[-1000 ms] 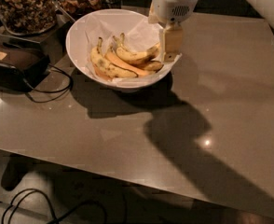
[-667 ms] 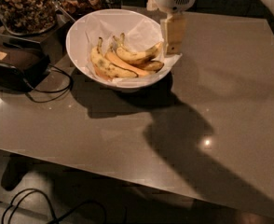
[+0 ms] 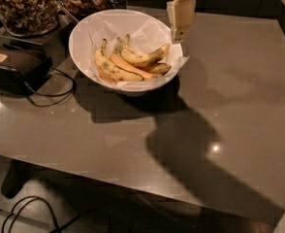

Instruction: Pick banana from white bowl

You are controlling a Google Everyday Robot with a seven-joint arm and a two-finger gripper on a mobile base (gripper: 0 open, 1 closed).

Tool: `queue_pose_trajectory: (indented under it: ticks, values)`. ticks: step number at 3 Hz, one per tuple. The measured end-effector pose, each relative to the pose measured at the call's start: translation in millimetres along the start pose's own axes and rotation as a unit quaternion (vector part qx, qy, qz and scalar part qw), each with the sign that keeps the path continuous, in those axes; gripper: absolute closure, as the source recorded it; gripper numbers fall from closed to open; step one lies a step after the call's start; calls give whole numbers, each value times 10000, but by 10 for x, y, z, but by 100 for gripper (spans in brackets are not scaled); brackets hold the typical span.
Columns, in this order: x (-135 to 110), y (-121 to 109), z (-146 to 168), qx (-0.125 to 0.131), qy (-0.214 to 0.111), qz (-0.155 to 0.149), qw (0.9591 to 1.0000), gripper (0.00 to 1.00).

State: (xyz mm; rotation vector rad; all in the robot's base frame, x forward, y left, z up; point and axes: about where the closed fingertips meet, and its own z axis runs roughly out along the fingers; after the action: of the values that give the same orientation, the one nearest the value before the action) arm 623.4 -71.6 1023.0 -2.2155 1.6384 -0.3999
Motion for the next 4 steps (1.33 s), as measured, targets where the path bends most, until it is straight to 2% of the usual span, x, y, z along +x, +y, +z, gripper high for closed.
queue_pose_trajectory:
  ticks: [1,2,3,4]
  values:
    - [-3,-6,-4,10,-4,-3,10000,0]
    - [-7,-15,0,19,-15,-5,10000,0]
    - [-32,-89,77,-143,-269,-13,9995,0]
    - [-120,-237,297,-423,-790,-117,9959,19]
